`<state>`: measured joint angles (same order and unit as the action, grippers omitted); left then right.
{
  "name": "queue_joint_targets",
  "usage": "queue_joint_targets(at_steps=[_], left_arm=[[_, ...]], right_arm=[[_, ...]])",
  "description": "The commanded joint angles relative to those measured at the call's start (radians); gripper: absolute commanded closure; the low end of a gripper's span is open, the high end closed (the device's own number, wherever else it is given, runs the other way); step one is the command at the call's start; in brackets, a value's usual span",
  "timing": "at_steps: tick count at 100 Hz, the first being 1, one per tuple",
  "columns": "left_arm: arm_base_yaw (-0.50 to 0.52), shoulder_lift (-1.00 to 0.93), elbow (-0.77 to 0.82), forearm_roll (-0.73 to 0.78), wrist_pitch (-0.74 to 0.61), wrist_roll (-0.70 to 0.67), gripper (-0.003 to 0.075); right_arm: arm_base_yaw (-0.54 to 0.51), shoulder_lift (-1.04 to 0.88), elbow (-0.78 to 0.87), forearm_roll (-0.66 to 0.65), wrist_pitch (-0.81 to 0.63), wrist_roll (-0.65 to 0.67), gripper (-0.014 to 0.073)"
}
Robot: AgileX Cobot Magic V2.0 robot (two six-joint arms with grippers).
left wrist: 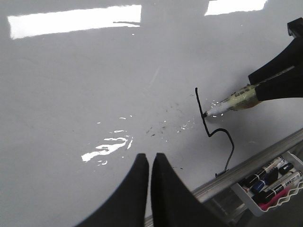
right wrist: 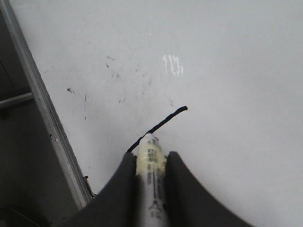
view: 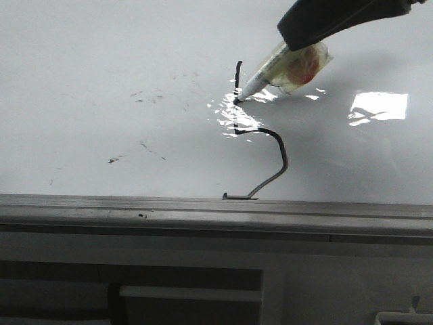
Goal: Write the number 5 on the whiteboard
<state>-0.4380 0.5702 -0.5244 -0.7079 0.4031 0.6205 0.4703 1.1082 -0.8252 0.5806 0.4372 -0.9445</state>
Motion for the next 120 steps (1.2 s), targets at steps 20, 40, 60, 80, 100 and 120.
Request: queue_joint_targets(at_steps=[20, 40, 60, 80, 100, 120], left_arm=[[0.000, 0.002, -0.027, -0.028, -0.058, -0.004, 0.0741], [0.000, 0.002, -0.027, -0.028, -0.056, -0.002, 0.0740], [0.000, 0.002, -0.027, -0.028, -0.054, -0.002, 0.0740], [0.000, 0.002, -0.027, -0.028, -0.054, -0.002, 0.0741], [0.000, 0.002, -0.027, -0.028, -0.058, -0.002, 0.0740], [0.000, 0.002, -0.027, -0.028, -0.069, -0.002, 0.0740]], right_arm=[[-0.005, 0.007, -0.031, -0.004, -0.084, -0.006, 0.0652], [-0.048, 0.005, -0.031, -0.008, -0.042, -0.006, 0.0652], [-0.075, -0.036, -0.016, -0.024, -0.017, 0.018, 0.0652], [-0.121, -0.091, 0.004, -0.063, 0.023, 0.038, 0.0652], [-0.128, -0.092, 0.017, -0.065, 0.021, 0.038, 0.0652], [-0.125, -0.106, 0.006, -0.065, 0.005, 0.038, 0.0652]])
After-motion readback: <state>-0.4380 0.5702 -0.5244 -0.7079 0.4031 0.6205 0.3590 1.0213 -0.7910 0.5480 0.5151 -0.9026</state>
